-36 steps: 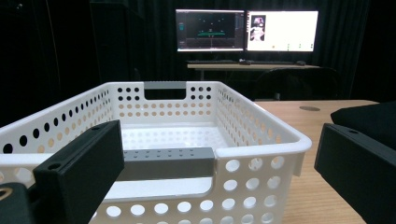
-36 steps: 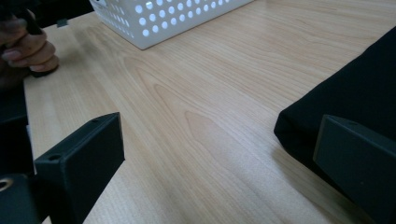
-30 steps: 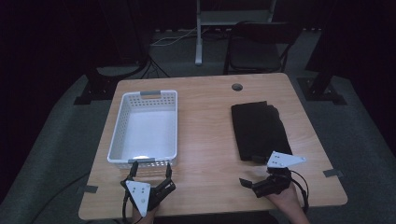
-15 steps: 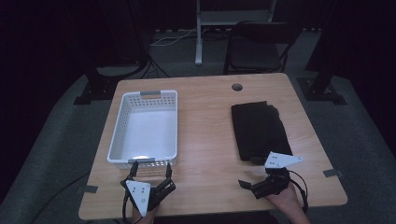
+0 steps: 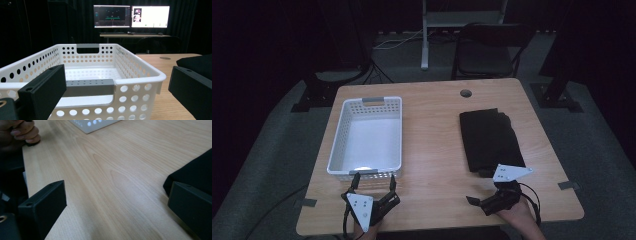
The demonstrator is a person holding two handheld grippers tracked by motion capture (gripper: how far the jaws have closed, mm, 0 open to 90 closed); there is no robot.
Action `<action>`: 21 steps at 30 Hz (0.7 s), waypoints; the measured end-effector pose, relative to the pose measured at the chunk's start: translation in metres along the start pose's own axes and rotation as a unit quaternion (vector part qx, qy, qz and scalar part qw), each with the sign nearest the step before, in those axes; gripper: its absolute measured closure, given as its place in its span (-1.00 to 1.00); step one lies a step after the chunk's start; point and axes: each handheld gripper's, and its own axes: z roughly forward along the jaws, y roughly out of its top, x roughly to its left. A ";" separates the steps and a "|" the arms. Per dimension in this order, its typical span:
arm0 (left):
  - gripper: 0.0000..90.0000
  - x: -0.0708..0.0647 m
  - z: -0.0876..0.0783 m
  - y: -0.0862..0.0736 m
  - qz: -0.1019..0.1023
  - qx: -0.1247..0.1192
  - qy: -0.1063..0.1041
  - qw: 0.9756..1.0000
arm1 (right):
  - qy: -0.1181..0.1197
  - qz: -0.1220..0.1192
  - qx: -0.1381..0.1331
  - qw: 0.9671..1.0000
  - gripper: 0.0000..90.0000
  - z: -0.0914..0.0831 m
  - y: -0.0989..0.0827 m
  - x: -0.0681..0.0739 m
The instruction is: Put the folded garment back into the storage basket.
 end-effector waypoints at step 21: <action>-0.94 0.000 0.000 0.000 0.000 0.001 0.000 1.000 | -0.012 -0.023 -0.017 1.000 -0.93 -0.019 0.017 0.009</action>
